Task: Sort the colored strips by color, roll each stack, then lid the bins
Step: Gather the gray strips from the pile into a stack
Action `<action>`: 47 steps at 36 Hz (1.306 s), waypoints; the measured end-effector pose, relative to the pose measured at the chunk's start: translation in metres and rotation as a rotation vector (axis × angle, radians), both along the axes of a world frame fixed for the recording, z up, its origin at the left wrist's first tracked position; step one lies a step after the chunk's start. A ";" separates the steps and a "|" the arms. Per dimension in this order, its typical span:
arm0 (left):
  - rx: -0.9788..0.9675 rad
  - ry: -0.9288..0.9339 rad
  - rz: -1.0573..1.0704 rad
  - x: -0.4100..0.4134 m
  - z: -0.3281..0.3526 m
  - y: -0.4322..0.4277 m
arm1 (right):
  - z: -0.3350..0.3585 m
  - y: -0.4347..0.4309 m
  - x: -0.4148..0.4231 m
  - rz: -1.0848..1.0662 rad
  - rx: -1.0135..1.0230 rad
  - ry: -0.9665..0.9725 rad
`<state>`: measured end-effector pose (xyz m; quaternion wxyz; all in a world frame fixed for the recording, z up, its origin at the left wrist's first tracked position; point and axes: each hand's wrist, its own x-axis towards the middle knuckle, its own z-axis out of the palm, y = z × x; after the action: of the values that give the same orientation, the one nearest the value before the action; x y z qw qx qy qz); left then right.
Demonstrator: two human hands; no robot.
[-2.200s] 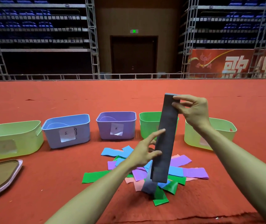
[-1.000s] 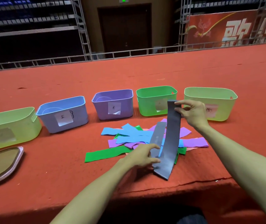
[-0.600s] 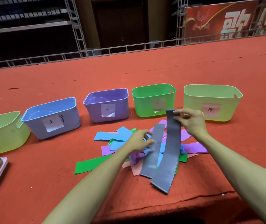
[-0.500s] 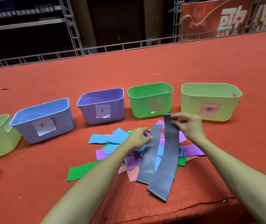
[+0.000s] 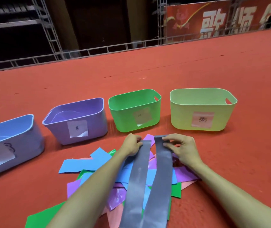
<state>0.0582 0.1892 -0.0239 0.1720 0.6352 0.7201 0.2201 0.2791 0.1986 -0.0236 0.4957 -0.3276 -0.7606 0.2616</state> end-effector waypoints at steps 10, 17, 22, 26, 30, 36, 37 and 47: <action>0.182 -0.263 0.143 -0.003 0.000 -0.006 | 0.013 0.000 -0.004 0.062 -0.005 -0.011; 0.304 -0.468 0.111 -0.005 0.036 -0.041 | 0.040 -0.014 -0.003 0.108 0.025 -0.007; 0.370 -0.578 0.120 -0.005 0.072 -0.074 | 0.066 -0.036 -0.003 0.128 0.028 -0.006; 0.390 -0.671 0.106 0.000 0.099 -0.103 | 0.087 -0.057 -0.005 0.154 0.009 0.030; 0.404 -0.784 0.092 0.009 0.122 -0.127 | 0.107 -0.077 -0.007 0.188 0.002 0.070; 0.427 -0.817 0.065 0.016 0.147 -0.156 | 0.132 -0.104 -0.016 0.245 0.026 0.097; 0.427 -0.824 0.057 0.017 0.151 -0.160 | 0.136 -0.107 -0.018 0.246 0.037 0.095; 0.452 -0.857 -0.016 0.027 0.176 -0.188 | 0.159 -0.126 -0.022 0.277 0.036 0.124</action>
<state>0.0856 0.0015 0.1522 0.3127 0.5141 0.5137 0.6116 0.2569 0.0723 0.1351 0.5065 -0.1937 -0.7711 0.3336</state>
